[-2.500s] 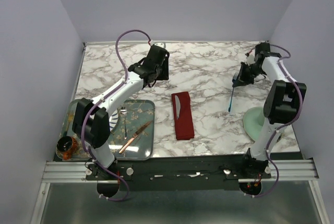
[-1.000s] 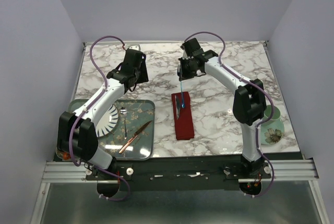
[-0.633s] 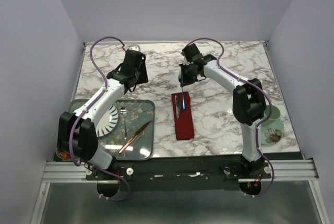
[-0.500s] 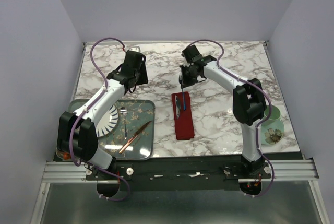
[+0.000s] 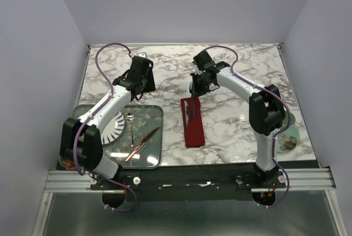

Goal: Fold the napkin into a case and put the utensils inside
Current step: Insert the fork into the folded napkin.

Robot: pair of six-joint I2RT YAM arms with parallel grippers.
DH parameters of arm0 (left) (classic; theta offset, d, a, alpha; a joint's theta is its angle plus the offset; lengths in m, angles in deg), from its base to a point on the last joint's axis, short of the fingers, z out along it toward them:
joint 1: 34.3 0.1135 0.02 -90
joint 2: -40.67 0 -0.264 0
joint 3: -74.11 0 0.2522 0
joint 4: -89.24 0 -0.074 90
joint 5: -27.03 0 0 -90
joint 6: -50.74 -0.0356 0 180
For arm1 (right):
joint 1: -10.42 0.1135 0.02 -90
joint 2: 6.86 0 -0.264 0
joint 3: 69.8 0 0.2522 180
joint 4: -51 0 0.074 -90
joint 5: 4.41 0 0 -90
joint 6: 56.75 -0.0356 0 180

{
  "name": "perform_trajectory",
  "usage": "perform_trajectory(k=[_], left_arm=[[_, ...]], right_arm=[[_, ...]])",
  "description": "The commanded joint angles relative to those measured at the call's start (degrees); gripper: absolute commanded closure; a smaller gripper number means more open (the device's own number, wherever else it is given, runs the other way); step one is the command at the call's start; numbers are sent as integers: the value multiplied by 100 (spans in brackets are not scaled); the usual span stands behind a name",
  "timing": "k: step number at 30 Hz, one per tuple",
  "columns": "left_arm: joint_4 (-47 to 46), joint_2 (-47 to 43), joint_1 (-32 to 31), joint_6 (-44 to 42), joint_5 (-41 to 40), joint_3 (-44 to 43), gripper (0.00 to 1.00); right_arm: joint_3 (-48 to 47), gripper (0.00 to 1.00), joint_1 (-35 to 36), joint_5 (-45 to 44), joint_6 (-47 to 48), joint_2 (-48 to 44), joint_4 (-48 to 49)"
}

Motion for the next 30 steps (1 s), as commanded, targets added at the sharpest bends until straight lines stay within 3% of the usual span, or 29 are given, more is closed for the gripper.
perform_trajectory(k=[1,30], left_arm=[[-70,-228,29,90,41,110,43],[-176,-430,38,143,59,523,44]], right_arm=[[275,98,66,203,-145,-240,-319],[997,94,285,537,-453,-372,-530]])
